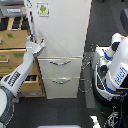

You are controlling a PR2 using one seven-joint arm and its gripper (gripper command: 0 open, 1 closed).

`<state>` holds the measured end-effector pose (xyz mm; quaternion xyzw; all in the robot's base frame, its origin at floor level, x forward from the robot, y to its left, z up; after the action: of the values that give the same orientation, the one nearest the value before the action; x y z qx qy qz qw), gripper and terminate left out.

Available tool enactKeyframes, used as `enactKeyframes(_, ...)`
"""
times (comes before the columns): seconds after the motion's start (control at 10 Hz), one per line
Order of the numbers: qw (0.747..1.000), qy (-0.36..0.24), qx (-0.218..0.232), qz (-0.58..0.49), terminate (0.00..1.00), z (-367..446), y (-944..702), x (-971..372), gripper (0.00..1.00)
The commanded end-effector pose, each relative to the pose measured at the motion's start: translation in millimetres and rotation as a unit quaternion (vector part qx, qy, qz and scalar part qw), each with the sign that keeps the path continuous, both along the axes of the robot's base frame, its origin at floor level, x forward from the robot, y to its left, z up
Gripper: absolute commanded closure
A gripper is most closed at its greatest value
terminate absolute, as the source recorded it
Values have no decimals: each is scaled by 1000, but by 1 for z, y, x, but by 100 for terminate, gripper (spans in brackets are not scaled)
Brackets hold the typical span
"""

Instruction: Opening the fridge

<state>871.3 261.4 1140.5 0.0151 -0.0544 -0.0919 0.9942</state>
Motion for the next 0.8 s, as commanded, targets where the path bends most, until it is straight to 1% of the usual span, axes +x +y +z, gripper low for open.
enactKeyframes(0.1,1000,8,-28,-11,0,-25,19,15,0)
enactKeyframes(0.2,1000,5,-21,-12,0,-25,20,15,0)
enactKeyframes(0.4,1000,8,-22,-12,0,-30,28,20,0)
enactKeyframes(0.8,999,30,-39,-11,0,-54,19,43,0)
